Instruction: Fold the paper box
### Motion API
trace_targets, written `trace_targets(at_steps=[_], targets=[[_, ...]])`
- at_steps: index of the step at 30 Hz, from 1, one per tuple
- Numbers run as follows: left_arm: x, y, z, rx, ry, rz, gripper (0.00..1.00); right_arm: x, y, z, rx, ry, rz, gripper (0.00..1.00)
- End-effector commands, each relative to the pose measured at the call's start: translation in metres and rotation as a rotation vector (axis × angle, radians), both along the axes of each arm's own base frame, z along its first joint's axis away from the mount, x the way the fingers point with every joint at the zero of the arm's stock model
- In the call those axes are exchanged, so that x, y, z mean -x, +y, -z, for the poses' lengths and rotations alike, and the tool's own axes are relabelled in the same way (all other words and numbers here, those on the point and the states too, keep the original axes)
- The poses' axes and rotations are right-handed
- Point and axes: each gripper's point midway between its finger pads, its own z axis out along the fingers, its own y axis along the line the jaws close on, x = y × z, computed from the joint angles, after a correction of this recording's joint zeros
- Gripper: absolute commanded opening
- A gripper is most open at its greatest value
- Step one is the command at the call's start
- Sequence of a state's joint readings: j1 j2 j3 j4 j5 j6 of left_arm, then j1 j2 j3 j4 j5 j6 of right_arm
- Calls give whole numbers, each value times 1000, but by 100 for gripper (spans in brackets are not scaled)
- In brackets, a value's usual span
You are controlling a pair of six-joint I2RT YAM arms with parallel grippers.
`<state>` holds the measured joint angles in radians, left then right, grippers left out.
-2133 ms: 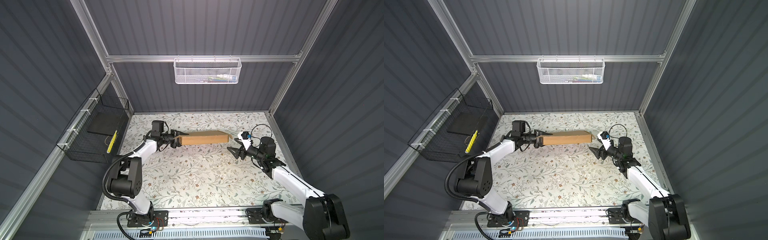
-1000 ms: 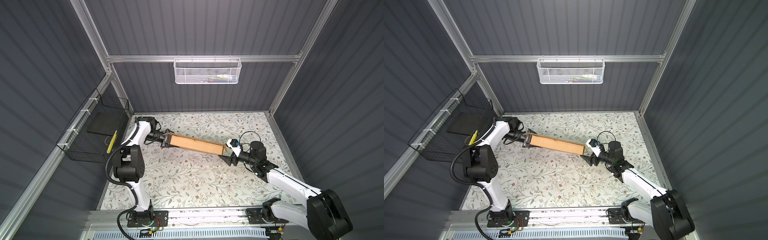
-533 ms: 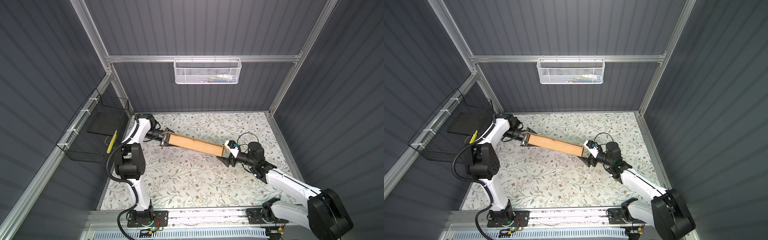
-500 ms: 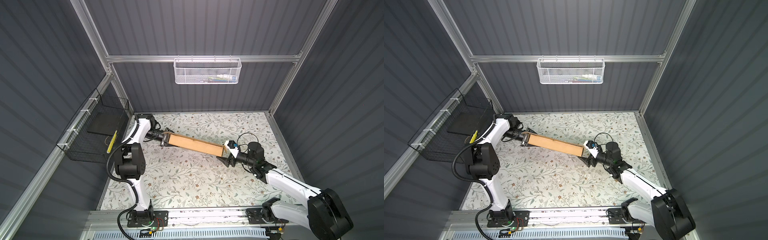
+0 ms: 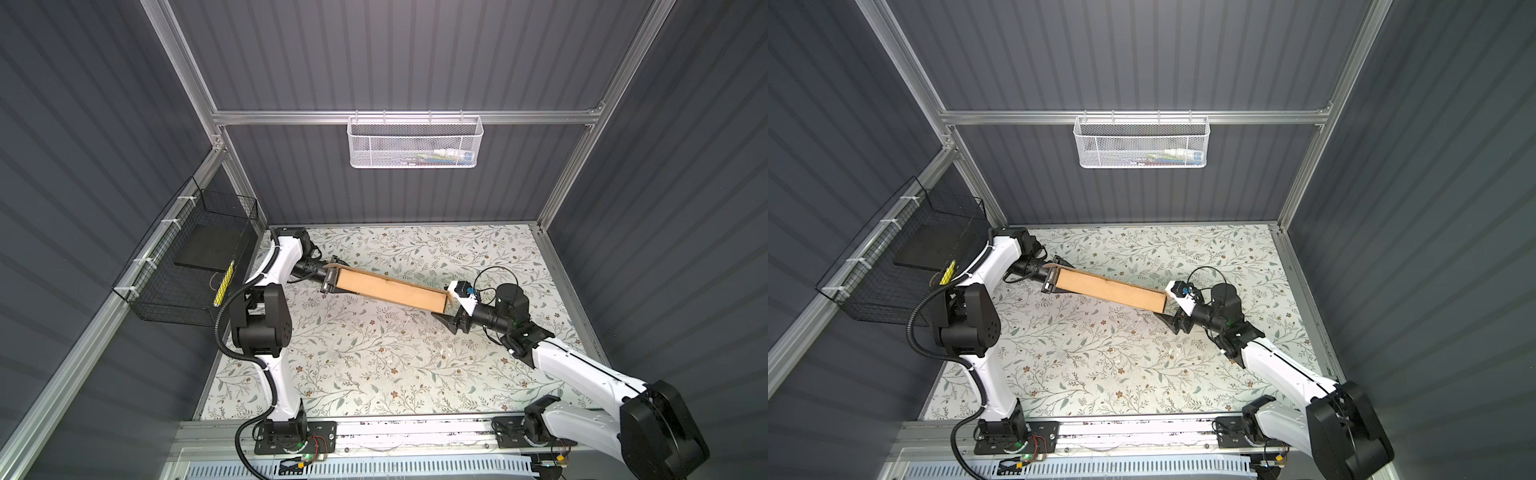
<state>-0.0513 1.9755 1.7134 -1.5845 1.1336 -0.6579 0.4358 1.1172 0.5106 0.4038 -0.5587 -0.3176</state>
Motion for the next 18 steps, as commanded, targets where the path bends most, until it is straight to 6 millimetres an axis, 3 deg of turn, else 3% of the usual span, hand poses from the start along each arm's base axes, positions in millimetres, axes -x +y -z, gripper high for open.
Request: trace_targets(at_steps=[1, 18], targets=[[0, 2, 1, -8, 12, 11, 23, -2, 1, -33, -39, -111, 7, 86], [0, 4, 5, -21, 13, 24, 23, 1, 6, -57, -48, -171, -38, 87]])
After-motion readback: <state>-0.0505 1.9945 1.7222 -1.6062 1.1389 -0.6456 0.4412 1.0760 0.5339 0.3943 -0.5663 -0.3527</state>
